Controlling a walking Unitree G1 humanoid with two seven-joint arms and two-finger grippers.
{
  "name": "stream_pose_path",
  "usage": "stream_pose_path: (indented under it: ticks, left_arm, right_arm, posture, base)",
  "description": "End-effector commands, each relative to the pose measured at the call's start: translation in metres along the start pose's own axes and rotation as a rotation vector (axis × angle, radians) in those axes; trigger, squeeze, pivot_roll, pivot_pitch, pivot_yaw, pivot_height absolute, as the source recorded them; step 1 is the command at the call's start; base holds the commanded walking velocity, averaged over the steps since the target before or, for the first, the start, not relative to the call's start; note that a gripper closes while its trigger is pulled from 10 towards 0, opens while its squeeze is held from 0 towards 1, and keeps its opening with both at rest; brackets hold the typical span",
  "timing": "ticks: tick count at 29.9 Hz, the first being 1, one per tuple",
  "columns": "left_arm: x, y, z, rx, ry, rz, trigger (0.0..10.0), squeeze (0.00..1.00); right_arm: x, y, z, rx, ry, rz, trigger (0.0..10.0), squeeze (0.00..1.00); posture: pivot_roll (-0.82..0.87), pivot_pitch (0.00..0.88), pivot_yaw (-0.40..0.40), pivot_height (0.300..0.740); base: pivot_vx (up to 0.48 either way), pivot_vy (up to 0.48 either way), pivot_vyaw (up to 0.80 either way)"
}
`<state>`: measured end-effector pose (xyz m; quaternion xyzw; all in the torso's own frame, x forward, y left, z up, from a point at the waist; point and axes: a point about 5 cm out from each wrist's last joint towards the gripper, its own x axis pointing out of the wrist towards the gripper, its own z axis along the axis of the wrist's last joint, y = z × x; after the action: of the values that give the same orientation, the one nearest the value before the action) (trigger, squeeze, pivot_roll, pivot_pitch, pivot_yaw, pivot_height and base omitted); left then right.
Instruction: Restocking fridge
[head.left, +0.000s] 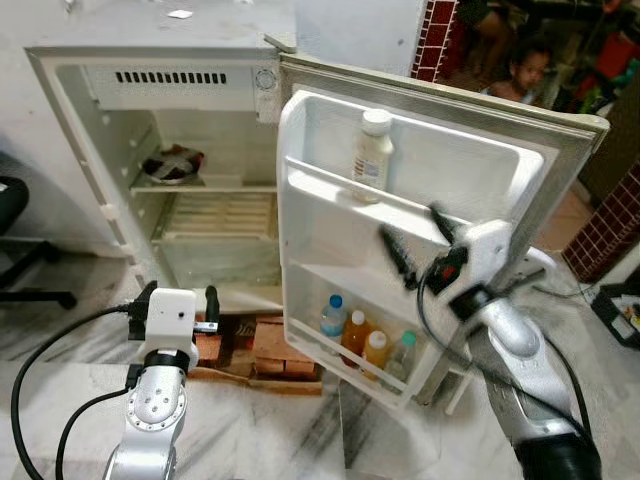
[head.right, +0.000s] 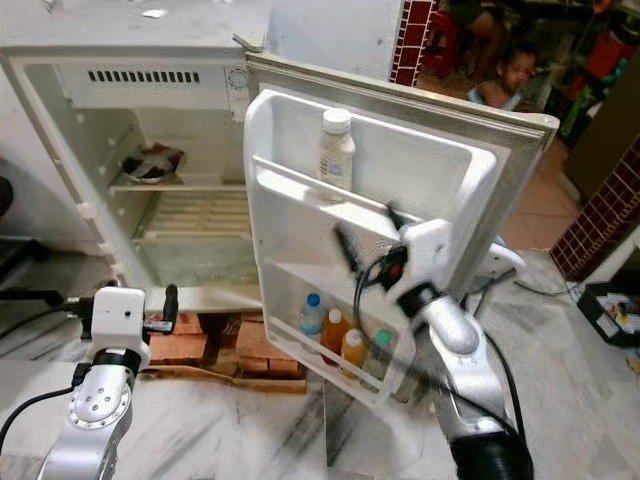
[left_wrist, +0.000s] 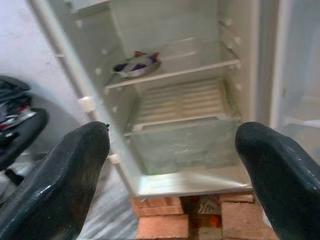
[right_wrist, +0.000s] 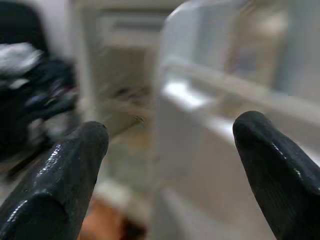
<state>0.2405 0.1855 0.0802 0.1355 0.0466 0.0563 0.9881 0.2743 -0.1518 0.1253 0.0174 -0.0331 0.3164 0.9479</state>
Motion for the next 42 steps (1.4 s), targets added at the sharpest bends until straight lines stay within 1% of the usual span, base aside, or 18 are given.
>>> stream_pose_path:
  ticks: [1, 2, 3, 5, 6, 8, 9, 12, 15, 17, 20, 24, 27, 31, 34, 36, 40, 42]
  left_arm:
    - [0.002, 0.005, 0.002, 0.017, -0.011, 0.015, 10.0, 0.00]
    - [0.002, 0.005, 0.002, 0.017, -0.011, 0.015, 10.0, 0.00]
    - [0.002, 0.004, 0.002, 0.018, -0.010, 0.016, 10.0, 0.00]
    - [0.002, 0.003, 0.002, 0.018, -0.009, 0.015, 10.0, 0.00]
    - [0.002, 0.002, 0.001, 0.018, -0.006, 0.012, 10.0, 0.00]
    - [0.002, 0.001, 0.001, 0.020, -0.004, 0.010, 10.0, 0.00]
    - [0.002, 0.001, 0.001, 0.021, -0.003, 0.010, 10.0, 0.00]
    - [0.001, 0.002, 0.000, 0.025, 0.002, 0.013, 10.0, 0.00]
    - [0.001, 0.003, 0.000, 0.025, 0.004, 0.013, 10.0, 0.00]
    - [0.002, 0.003, 0.002, 0.027, 0.002, 0.013, 10.0, 0.00]
    - [0.001, 0.003, 0.002, 0.026, 0.003, 0.017, 10.0, 0.00]
    - [-0.002, 0.001, 0.000, 0.027, 0.006, 0.015, 10.0, 0.00]
    - [-0.004, 0.001, -0.001, 0.028, 0.011, 0.017, 10.0, 0.00]
    - [-0.007, 0.000, -0.002, 0.026, 0.018, 0.016, 10.0, 0.00]
    - [-0.009, -0.003, 0.000, -0.011, 0.005, 0.000, 10.0, 0.00]
    - [-0.010, -0.003, 0.000, -0.004, 0.003, 0.001, 10.0, 0.00]
    - [-0.010, -0.004, 0.000, 0.000, 0.006, 0.004, 10.0, 0.00]
    - [-0.011, -0.004, 0.000, 0.009, 0.007, 0.006, 10.0, 0.00]
  right_arm:
    - [-0.012, 0.010, -0.014, 0.025, 0.110, 0.175, 10.0, 0.00]
    - [-0.012, 0.010, -0.014, 0.025, 0.110, 0.175, 10.0, 0.00]
    - [-0.023, 0.011, -0.026, 0.004, 0.193, 0.250, 10.0, 0.00]
    - [-0.034, 0.007, -0.046, -0.025, 0.328, 0.275, 10.0, 0.00]
    - [-0.046, 0.002, -0.065, -0.102, 0.469, 0.289, 10.0, 0.00]
    - [-0.052, -0.004, -0.075, -0.176, 0.559, 0.273, 10.0, 0.00]
    - [-0.053, -0.006, -0.078, -0.198, 0.586, 0.260, 10.0, 0.00]
    - [-0.053, -0.016, -0.080, -0.196, 0.648, 0.224, 10.0, 0.00]
    - [-0.053, -0.019, -0.082, -0.256, 0.691, 0.267, 10.0, 0.00]
    - [-0.054, -0.024, -0.085, -0.324, 0.731, 0.291, 10.0, 0.00]
    - [-0.052, -0.034, -0.087, -0.401, 0.779, 0.286, 10.0, 0.00]
    - [-0.054, -0.038, -0.088, -0.442, 0.821, 0.333, 10.0, 0.00]
    - [-0.052, -0.044, -0.088, -0.480, 0.835, 0.329, 10.0, 0.00]
    - [-0.040, -0.052, -0.081, -0.495, 0.784, 0.251, 10.0, 0.00]
    - [-0.032, -0.051, -0.077, -0.487, 0.734, 0.229, 10.0, 0.00]
    - [-0.029, -0.046, -0.078, -0.458, 0.713, 0.227, 10.0, 0.00]
    - [-0.031, -0.043, -0.083, -0.468, 0.724, 0.228, 10.0, 0.00]
    - [-0.031, -0.044, -0.085, -0.474, 0.720, 0.195, 10.0, 0.00]
  posture:
    - [0.09, 0.000, -0.039, 0.740]
    - [0.09, 0.000, -0.039, 0.740]
    - [0.09, 0.000, -0.039, 0.740]
    - [0.09, 0.000, -0.039, 0.740]
    - [0.09, 0.000, -0.039, 0.740]
    - [0.09, 0.000, -0.039, 0.740]
    - [0.09, 0.000, -0.039, 0.740]
    - [0.09, 0.000, -0.039, 0.740]
    - [0.09, 0.000, -0.040, 0.740]
    - [0.10, 0.000, -0.041, 0.740]
    - [0.10, 0.000, -0.042, 0.740]
    - [0.11, 0.000, -0.045, 0.740]
    - [0.11, 0.000, -0.047, 0.740]
    - [0.12, 0.000, -0.049, 0.740]
    - [0.12, 0.000, -0.050, 0.740]
    - [0.12, 0.000, -0.051, 0.740]
    - [0.12, 0.000, -0.052, 0.740]
    - [0.11, 0.000, -0.051, 0.740]
  base:
    - [0.000, 0.000, 0.00]
    - [0.000, 0.000, 0.00]
    - [0.000, -0.247, 0.00]
    - [0.000, -0.321, 0.00]
    - [0.000, -0.341, 0.00]
    - [0.000, -0.341, 0.00]
    - [0.000, -0.345, 0.00]
    - [0.000, -0.414, 0.00]
    - [0.000, -0.480, 0.00]
    - [0.000, -0.480, 0.00]
    - [0.000, -0.480, 0.00]
    - [0.000, -0.480, 0.00]
    - [0.000, -0.480, 0.00]
    - [0.000, -0.480, 0.00]
    - [0.000, -0.308, 0.00]
    - [0.000, 0.000, 0.00]
    - [0.000, 0.000, 0.00]
    - [0.000, 0.000, 0.00]
